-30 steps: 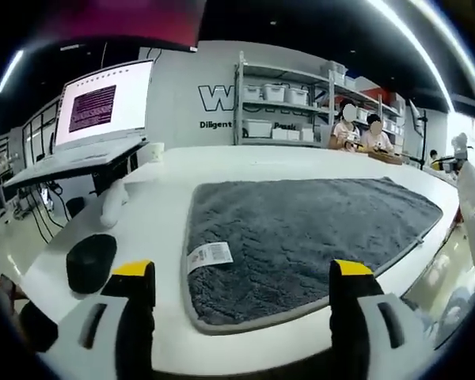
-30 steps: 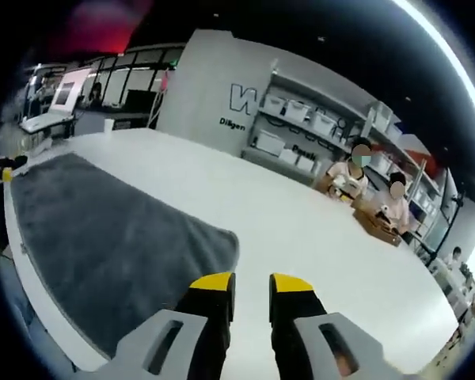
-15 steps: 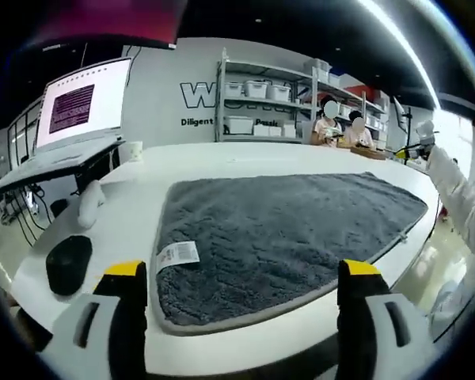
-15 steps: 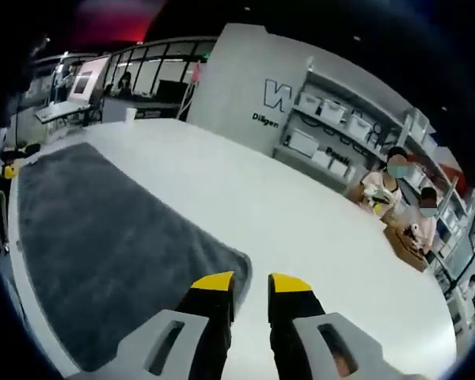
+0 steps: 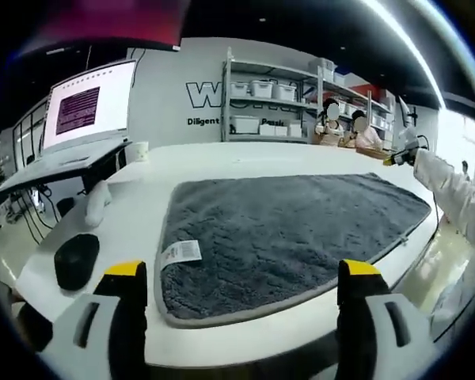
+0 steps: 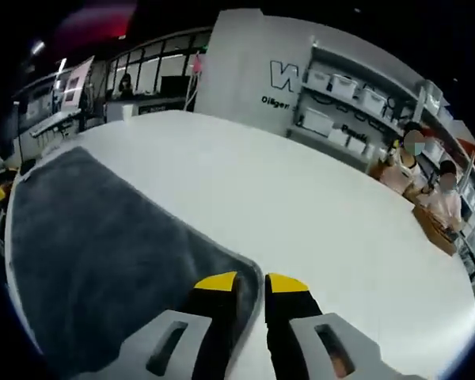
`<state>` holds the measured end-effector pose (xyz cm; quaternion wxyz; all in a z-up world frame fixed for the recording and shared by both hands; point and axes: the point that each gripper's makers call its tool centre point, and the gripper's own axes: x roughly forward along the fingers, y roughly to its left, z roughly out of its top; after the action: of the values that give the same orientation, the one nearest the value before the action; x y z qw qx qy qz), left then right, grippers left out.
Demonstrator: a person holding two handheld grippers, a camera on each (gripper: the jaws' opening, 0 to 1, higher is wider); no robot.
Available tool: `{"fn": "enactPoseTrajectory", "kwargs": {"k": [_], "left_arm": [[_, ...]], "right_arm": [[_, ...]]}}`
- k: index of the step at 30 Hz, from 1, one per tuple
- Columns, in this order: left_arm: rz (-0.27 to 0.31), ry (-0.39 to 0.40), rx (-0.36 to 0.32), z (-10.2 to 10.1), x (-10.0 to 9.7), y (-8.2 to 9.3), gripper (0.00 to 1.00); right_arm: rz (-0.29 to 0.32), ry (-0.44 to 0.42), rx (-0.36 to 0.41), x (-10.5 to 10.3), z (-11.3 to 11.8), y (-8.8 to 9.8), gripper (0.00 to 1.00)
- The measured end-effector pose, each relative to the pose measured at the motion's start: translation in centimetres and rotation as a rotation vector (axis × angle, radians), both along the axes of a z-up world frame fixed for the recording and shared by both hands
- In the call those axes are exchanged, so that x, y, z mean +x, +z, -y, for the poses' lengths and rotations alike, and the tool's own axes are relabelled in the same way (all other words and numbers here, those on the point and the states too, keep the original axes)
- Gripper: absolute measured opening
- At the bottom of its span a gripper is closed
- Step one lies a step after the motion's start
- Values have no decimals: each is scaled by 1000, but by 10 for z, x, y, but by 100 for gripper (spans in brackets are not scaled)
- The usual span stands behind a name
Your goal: Open the folded towel by lifting each exposed corner and separating the folded layers until the towel lies flat within the target outline without major curled edges
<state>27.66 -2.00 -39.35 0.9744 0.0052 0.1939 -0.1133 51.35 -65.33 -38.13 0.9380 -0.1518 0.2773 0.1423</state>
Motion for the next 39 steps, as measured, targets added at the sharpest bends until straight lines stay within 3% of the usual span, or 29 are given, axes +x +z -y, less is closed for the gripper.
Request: {"fn": "enactPoseTrajectory", "kwargs": {"k": [9,15,23,39], "left_arm": [[-11,-3,2,5,-1,-2,99],[-11,10,8,3,-3,-1,98],[-37,17,21,1,-4,-8,97],[-58,13,19,3,-4,-16,96]], "right_arm": [[-69,-25,19,27,6,-35,6],[-91,-56,28,31,13,-51,6],[-79,-62,68,36,13,-56,0],[-50,-78,50,40,17,-62,0]]}}
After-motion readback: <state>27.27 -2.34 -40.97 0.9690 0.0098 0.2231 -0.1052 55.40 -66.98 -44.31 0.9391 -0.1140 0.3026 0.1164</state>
